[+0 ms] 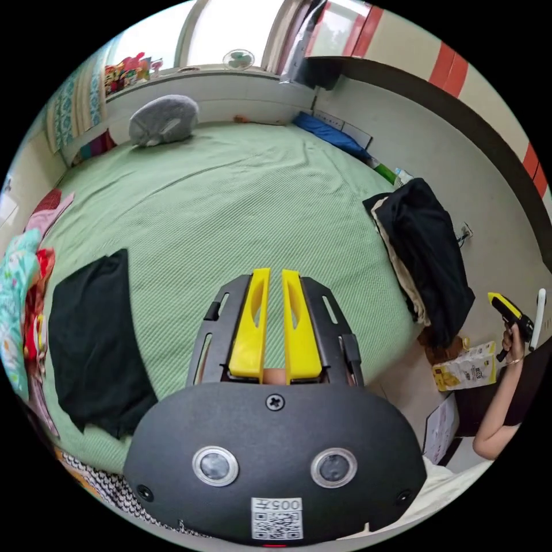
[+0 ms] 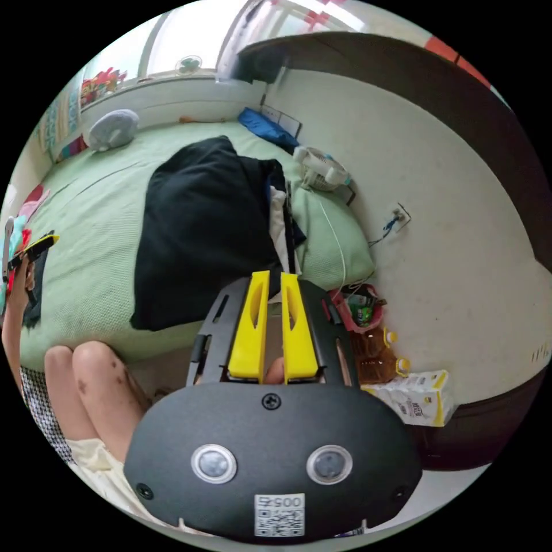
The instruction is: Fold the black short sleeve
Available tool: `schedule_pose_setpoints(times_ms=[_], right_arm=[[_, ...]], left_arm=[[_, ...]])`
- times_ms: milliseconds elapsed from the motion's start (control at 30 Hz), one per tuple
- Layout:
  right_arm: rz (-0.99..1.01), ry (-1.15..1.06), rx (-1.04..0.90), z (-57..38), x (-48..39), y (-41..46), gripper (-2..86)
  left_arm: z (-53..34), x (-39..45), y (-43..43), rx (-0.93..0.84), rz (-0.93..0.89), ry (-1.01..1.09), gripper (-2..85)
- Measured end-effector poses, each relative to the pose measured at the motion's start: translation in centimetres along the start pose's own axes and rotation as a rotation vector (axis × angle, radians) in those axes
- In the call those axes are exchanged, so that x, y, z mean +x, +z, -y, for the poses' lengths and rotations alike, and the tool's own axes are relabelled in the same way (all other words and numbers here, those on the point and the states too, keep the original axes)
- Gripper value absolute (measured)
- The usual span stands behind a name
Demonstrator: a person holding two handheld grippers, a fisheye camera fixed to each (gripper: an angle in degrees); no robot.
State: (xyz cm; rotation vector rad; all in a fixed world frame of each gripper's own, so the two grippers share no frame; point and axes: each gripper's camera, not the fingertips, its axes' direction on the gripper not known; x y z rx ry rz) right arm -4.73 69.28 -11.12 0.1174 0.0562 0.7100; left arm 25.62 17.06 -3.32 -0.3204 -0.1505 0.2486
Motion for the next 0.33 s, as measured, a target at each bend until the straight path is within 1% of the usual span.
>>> schedule_pose_setpoints(times_ms=[100,167,200,233,267,300,333], right_arm=[[0.225,-0.159,0.007,-0.7,-5.7,-1.2,3.6],[0.472,-0.311,-0.016,-1.4,-12.0,-0.8,6.5],[0.53,-0.339,-0.028,-1.6,-13.7,-0.7,7.0],[0.641,-0.402,-0.049,-2.0,-17.3,-0.6,7.7],[0.694,-0.456,-0.06,-2.6,-21.0,-0.9,8.2],[0.704,-0.486,-0.057,-2.9,-22.8,-1.1,8.2],[0.719,-0.554,-0.054,-3.7,-26.5,-1.6,8.4]], left_arm=[[-5.7,-3.9,-2.9,-0.025,0.073,-0.048,5.2],[-10.0,-7.2,-4.4,-0.062,0.104,-0.122,5.3],[-11.0,-8.0,-4.7,-0.073,0.112,-0.139,5.4],[-13.0,-9.6,-5.4,-0.084,0.136,-0.179,5.4],[-15.0,-11.0,-6.0,-0.088,0.153,-0.214,5.5],[-15.9,-11.5,-6.3,-0.087,0.157,-0.226,5.5],[-17.7,-12.5,-6.7,-0.094,0.158,-0.238,5.6]])
